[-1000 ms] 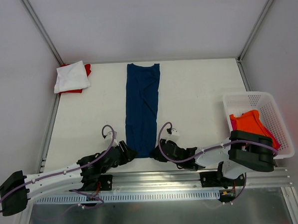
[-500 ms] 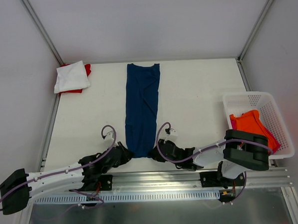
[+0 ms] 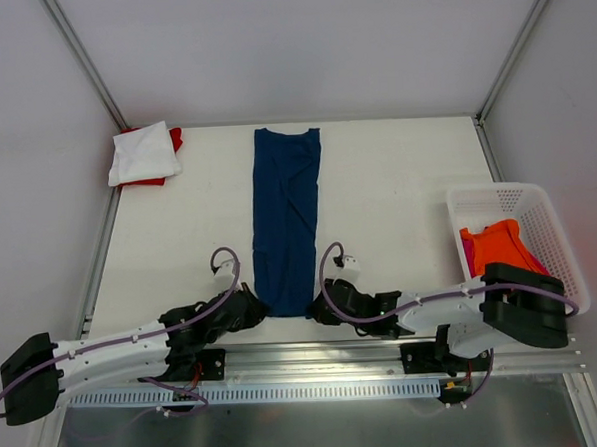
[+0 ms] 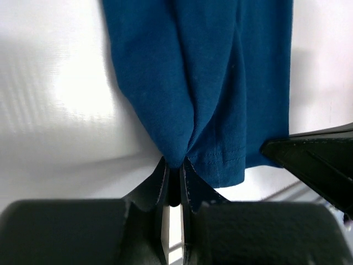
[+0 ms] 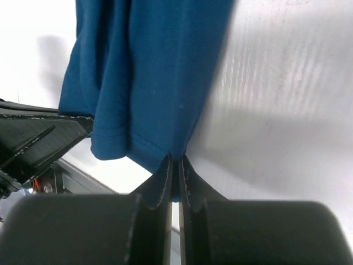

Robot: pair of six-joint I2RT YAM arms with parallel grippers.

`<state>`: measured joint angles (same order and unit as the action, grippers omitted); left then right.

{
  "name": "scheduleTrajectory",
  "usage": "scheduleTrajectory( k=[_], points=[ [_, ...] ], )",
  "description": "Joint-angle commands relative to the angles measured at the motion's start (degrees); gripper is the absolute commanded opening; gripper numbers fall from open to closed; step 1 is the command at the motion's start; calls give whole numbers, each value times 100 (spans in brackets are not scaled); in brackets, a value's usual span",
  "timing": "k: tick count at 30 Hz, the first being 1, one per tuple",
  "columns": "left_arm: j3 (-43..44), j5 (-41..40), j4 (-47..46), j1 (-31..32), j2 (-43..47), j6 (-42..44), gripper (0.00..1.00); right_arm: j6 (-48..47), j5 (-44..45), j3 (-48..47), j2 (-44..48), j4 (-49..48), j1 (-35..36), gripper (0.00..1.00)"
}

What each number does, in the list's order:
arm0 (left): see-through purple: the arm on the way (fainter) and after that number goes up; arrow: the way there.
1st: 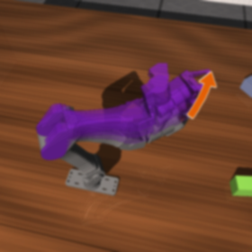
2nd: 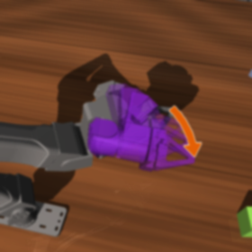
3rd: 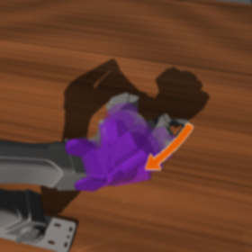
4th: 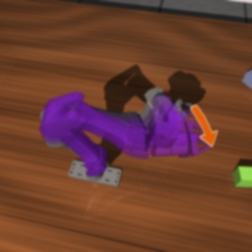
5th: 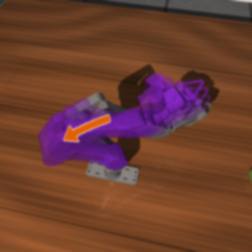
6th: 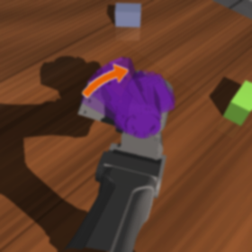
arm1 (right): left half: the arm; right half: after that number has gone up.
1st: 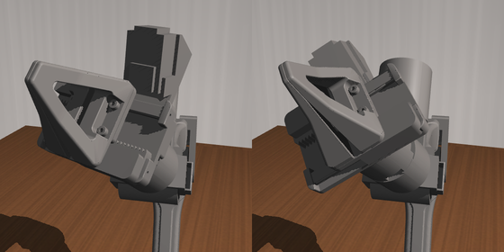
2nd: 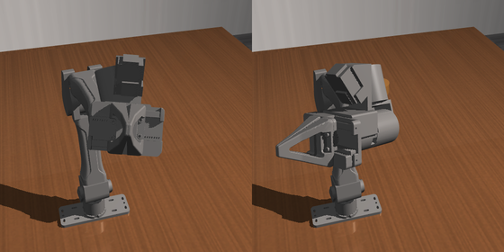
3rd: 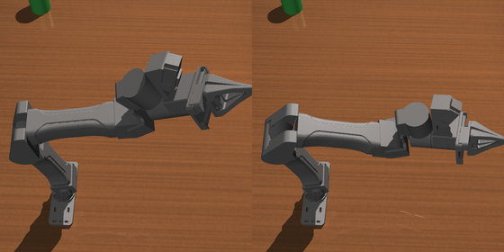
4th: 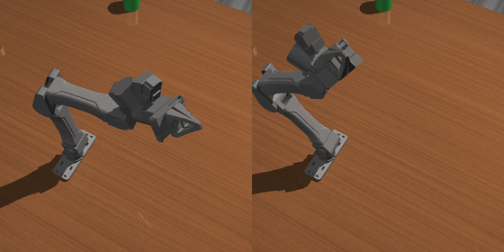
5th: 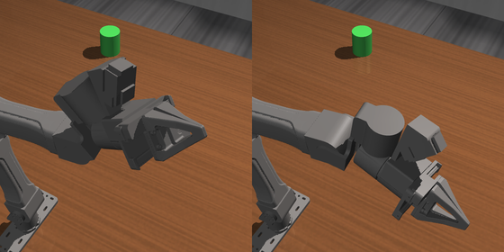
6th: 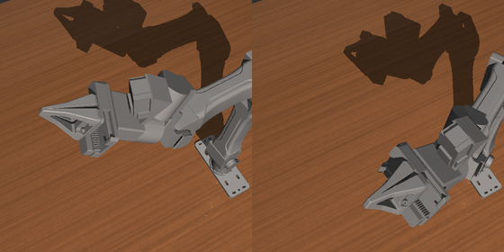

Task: Fold and stack the t-shirts
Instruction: Fold the tshirt

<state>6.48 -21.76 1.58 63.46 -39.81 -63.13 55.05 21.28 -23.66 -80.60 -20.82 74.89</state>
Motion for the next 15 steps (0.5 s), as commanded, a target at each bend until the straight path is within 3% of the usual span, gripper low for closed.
scheduleTrajectory(
  k=[1, 7, 15],
  points=[
    [501, 110, 492, 61, -44, 538, 0, -441, 341, -375, 631, 1975, 78, 1],
    [1241, 85, 694, 70, -202, 1092, 0, -1065, 772, -1140, 1274, 3092, 34, 1],
    [1962, -179, 799, 70, -553, 1558, 1, -1707, 518, -1746, 1065, 3224, -501, 0]
  ],
)
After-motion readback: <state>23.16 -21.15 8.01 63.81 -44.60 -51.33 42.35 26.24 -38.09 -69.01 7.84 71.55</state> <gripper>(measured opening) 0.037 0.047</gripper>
